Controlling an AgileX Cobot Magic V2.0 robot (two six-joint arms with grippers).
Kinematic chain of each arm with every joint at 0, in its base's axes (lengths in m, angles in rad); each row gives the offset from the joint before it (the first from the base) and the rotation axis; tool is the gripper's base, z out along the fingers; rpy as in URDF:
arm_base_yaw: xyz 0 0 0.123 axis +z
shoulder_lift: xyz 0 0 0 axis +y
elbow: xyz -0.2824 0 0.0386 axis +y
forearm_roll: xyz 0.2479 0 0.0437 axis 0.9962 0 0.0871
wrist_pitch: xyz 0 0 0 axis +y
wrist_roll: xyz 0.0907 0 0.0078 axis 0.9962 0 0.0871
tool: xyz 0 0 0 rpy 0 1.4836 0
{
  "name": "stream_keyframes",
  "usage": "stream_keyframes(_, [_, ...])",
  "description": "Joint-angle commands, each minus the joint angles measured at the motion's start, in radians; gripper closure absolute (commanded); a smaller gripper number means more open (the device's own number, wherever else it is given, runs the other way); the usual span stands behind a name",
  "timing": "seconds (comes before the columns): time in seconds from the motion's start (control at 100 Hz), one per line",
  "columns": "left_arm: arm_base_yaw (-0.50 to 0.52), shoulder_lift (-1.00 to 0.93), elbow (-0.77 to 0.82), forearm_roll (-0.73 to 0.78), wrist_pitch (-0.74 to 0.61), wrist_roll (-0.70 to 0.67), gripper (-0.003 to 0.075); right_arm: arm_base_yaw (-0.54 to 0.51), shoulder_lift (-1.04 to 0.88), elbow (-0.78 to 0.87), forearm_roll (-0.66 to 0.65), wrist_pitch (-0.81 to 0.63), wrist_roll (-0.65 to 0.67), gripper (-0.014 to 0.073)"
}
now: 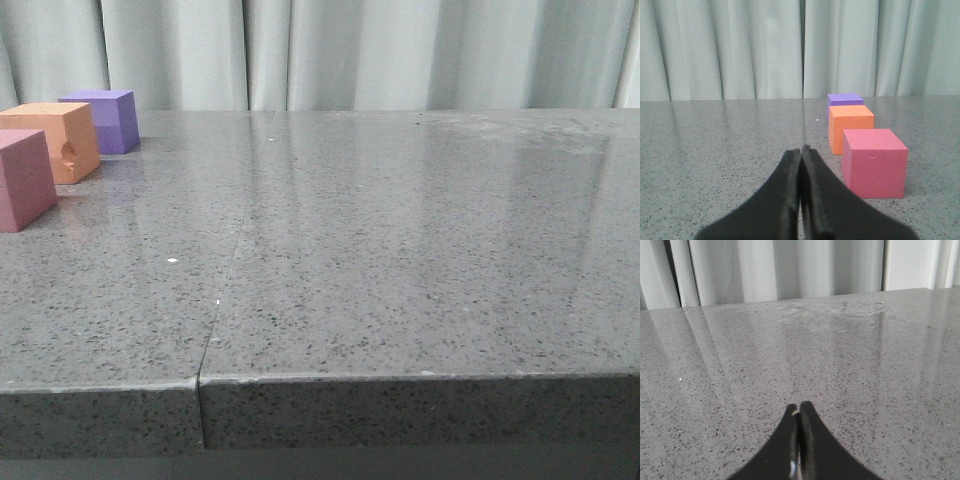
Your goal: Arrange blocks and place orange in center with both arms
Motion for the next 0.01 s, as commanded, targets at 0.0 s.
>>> stream_keyframes(0.0, [0.0, -0.027, 0.039, -0.008, -0.083, 0.0, 0.0741, -0.008, -0.024, -0.016, 0.0, -0.074, -0.011, 0.0662])
